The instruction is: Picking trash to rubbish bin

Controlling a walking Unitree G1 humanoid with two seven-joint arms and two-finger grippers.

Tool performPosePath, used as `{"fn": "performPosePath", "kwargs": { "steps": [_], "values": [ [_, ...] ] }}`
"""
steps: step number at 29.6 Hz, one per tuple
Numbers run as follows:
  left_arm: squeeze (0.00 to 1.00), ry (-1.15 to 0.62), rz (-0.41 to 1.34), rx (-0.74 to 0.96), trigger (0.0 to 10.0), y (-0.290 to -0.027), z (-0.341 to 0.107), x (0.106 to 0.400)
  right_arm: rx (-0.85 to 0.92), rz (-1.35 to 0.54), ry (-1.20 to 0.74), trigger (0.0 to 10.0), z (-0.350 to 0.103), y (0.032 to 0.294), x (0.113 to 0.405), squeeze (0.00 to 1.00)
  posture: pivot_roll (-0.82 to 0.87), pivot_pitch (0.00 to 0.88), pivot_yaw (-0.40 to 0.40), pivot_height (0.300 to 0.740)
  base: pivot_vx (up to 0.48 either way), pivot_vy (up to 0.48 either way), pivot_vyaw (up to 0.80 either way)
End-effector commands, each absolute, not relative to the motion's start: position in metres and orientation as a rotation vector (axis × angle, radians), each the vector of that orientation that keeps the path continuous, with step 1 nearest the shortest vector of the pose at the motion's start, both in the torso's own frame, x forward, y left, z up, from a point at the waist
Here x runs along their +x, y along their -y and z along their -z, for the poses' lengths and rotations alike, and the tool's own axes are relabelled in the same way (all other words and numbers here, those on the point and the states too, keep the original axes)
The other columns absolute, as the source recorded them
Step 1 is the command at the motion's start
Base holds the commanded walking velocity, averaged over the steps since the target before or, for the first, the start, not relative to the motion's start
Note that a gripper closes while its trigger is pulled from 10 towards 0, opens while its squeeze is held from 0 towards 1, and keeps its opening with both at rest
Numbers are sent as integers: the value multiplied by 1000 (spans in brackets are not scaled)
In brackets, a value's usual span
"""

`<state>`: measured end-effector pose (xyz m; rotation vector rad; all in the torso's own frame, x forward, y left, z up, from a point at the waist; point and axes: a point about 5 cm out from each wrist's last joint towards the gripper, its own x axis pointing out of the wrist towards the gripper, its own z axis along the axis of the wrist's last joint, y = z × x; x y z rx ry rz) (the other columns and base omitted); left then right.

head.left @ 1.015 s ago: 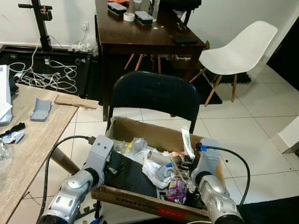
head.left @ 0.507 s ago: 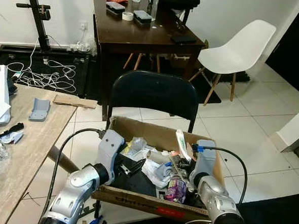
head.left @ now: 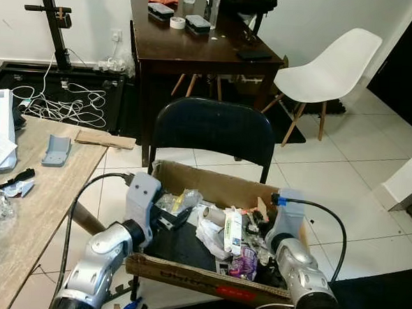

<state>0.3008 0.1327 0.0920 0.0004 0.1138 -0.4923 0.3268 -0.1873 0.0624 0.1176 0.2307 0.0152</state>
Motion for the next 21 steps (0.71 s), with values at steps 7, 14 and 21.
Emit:
{"fn": "performPosePath", "kwargs": {
  "steps": [7, 14, 21],
  "values": [
    [0, -162, 247, 10, 10000, -162, -79, 298, 111, -24, -79, 10000, -86, 185, 330, 0, 29, 103, -59, 740, 0, 0, 0],
    [0, -147, 250, -22, 10000, -158, -79, 292, 120, -42, -86, 10000, -85, 177, 330, 0, 34, 107, -64, 740, 0, 0, 0],
    [0, -141, 232, -22, 10000, -157, -81, 291, 119, -63, -88, 10000, -85, 174, 328, 0, 38, 113, -70, 740, -218, 0, 0]
  ]
}}
